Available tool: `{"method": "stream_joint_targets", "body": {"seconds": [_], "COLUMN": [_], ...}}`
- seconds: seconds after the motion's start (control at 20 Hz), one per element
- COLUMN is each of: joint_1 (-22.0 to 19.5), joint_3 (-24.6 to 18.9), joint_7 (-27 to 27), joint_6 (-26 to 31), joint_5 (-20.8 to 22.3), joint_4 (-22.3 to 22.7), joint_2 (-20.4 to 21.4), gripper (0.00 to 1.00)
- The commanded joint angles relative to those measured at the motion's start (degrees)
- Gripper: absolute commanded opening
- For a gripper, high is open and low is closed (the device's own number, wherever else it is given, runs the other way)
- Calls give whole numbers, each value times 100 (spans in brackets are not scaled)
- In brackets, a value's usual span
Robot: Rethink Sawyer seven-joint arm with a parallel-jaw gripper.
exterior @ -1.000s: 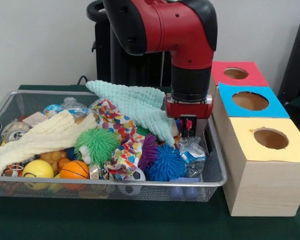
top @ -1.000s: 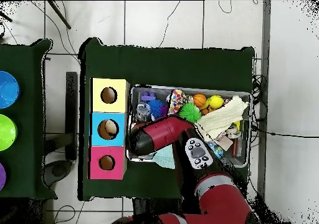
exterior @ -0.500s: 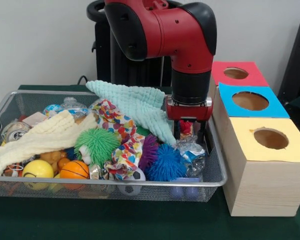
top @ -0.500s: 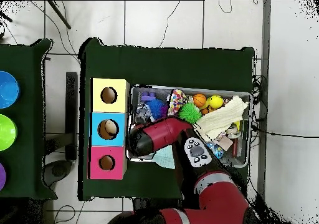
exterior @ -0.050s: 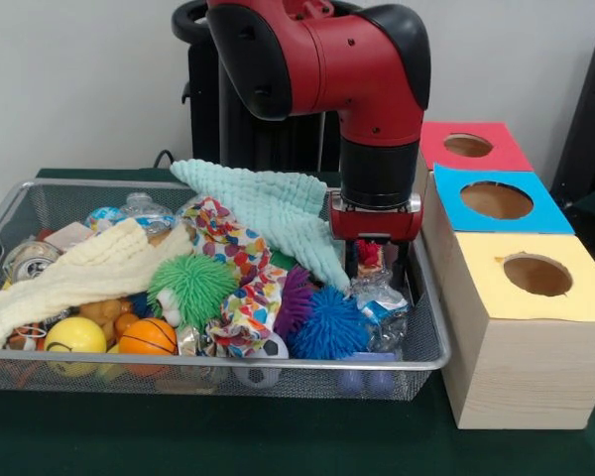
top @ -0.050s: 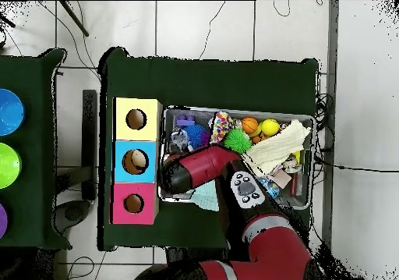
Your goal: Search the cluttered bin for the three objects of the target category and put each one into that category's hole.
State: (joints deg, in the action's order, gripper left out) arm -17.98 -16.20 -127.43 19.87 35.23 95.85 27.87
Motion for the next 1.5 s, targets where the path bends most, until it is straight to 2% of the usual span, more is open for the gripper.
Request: {"method": "stream_joint_targets", "body": {"seconds": [0.05,0.3,0.5,0.6,0.7,0.8,0.85,0.9,1.1,1.15,1.2,1.4,1.5], "joint_1": [-6,-29,92,220,108,-164,-275,-143,-315,-256,-279,-176,-73], "joint_3": [-206,-269,-33,197,117,-210,-302,-84,-350,-356,-474,-412,-298], "joint_7": [257,299,-212,-627,-668,-403,-373,-661,-819,-482,81,324,140], "joint_6": [257,395,479,321,-163,67,423,376,-151,-303,-390,-449,-333], "joint_5": [23,-66,-348,-483,-483,-695,-931,-1013,-1301,-1033,-666,-380,-465], "joint_4": [-769,-924,-885,-919,-900,-715,-535,-439,299,226,3,-153,-78], "joint_2": [-473,-424,-268,-240,-341,-477,-511,-403,51,47,-29,-104,-34], "gripper": [100,100,100,100,100,100,100,100,100,100,100,100,100]}}
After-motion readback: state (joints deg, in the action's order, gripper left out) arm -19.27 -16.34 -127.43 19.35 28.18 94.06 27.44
